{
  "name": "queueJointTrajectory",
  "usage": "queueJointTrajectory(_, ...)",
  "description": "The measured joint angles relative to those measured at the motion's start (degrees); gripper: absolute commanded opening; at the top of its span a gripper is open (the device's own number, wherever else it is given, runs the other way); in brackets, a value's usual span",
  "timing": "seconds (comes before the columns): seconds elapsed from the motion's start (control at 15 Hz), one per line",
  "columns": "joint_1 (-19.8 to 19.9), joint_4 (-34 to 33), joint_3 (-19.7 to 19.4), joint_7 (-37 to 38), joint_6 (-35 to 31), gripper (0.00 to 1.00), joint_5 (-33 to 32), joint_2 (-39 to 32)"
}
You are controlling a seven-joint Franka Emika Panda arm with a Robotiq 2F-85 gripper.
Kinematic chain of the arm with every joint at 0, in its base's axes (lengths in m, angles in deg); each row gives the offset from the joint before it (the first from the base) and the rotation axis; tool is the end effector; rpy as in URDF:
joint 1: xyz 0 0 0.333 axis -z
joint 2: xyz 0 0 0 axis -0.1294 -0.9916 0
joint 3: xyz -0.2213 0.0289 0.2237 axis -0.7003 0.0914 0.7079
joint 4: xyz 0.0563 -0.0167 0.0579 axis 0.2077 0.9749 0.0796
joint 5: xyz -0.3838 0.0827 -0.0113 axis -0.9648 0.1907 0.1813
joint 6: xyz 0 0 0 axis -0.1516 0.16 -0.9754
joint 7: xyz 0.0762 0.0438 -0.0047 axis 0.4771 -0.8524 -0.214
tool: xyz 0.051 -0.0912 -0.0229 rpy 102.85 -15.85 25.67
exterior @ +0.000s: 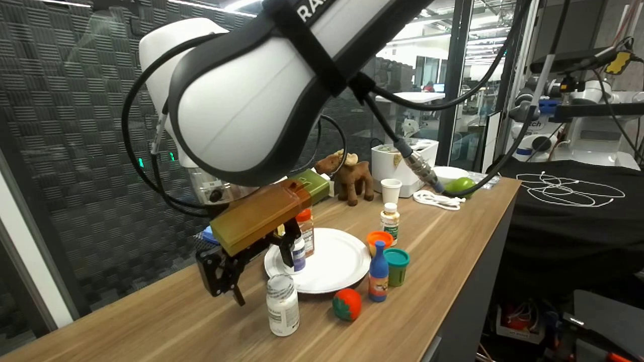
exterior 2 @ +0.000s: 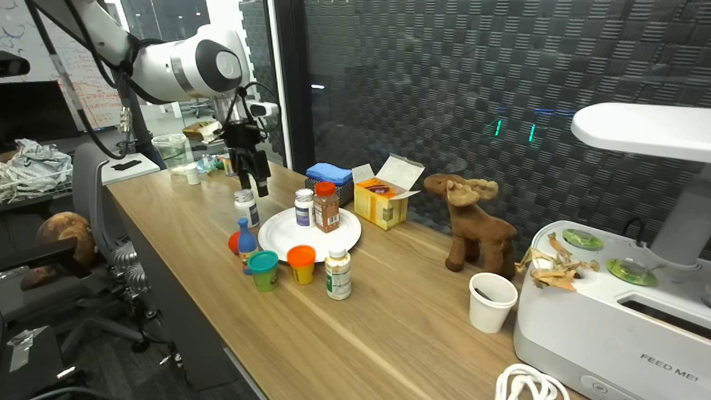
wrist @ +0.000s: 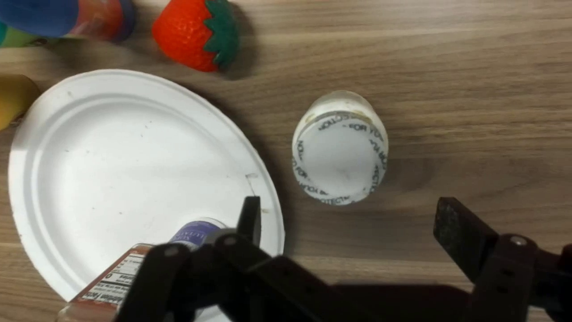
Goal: Gather all the objects surrounding the white plate and arrange them on the plate
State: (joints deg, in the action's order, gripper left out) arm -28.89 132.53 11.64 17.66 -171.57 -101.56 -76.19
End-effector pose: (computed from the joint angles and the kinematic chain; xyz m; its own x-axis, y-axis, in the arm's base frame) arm 0.5988 0.2824 0.2689 0.9990 -0.0454 0.0002 -0.0446 -0.9822 0.1827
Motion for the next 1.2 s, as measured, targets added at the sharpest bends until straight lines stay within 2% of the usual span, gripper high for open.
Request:
queueJointTrajectory(0.4, -0.2, 1.9, 2.0, -0.4, -0.9, 1.0, 4.8, 1.1)
queueJointTrajectory(0.8, -0.9, 4.4, 2.0, 2.9, -1.0, 1.0, 5.1, 2.6)
queueJointTrajectory(0.87, -0.9, 4.5, 2.0, 3.1, -0.8, 0.92, 5.1, 2.6)
queueJointTrajectory(0.93, -0.9, 4.8, 1.9, 3.2, -0.7, 0.73, 5.1, 2.6)
queueJointTrajectory(1.2, -0.9, 4.9, 1.5, 4.8, 0.8, 0.42, 5.1, 2.6)
